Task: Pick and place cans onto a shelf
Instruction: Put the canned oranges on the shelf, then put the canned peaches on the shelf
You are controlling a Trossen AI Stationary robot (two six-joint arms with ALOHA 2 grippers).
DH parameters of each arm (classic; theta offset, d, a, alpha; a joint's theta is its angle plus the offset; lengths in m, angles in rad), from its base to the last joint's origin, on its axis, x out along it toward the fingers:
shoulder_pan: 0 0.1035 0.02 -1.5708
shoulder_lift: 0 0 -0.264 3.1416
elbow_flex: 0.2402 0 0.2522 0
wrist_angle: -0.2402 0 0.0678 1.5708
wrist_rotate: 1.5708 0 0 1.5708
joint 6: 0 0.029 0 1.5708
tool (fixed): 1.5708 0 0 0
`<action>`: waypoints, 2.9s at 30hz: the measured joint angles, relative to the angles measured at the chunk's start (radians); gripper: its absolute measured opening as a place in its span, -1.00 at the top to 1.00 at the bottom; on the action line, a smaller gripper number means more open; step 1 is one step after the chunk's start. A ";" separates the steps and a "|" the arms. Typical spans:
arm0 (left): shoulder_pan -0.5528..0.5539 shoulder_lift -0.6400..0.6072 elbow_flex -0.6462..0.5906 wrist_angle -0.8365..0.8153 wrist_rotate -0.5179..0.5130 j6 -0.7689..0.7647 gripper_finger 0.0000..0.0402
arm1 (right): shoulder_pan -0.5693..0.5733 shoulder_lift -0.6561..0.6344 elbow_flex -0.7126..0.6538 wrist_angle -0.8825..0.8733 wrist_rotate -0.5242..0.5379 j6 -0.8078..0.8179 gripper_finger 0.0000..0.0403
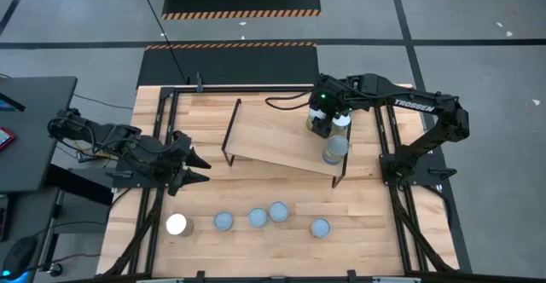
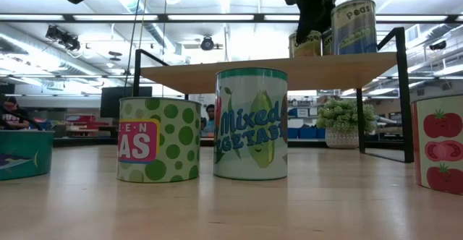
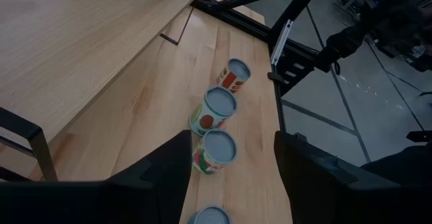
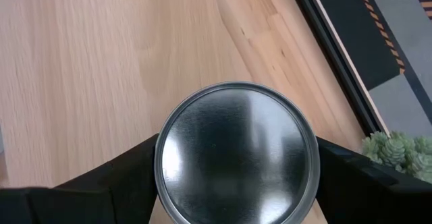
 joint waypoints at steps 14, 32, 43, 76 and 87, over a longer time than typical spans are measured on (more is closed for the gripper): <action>0.000 0.000 0.000 0.000 0.000 0.001 -0.08 | 0.000 0.002 -0.001 -0.007 -0.008 0.023 -0.94; 0.000 0.000 0.000 0.000 0.001 0.000 -0.08 | 0.011 -0.037 0.000 -0.011 -0.016 0.050 -0.98; 0.000 0.000 0.000 0.000 0.022 -0.001 -0.08 | 0.017 -0.083 0.000 -0.024 0.006 0.065 -0.98; -0.316 0.336 0.137 -0.627 0.430 -0.250 -0.61 | 0.259 -0.100 0.213 -0.061 0.345 0.093 -0.92; -0.441 0.335 0.064 -0.461 0.297 -0.418 -0.58 | 0.266 -0.100 0.213 -0.061 0.344 0.127 -0.91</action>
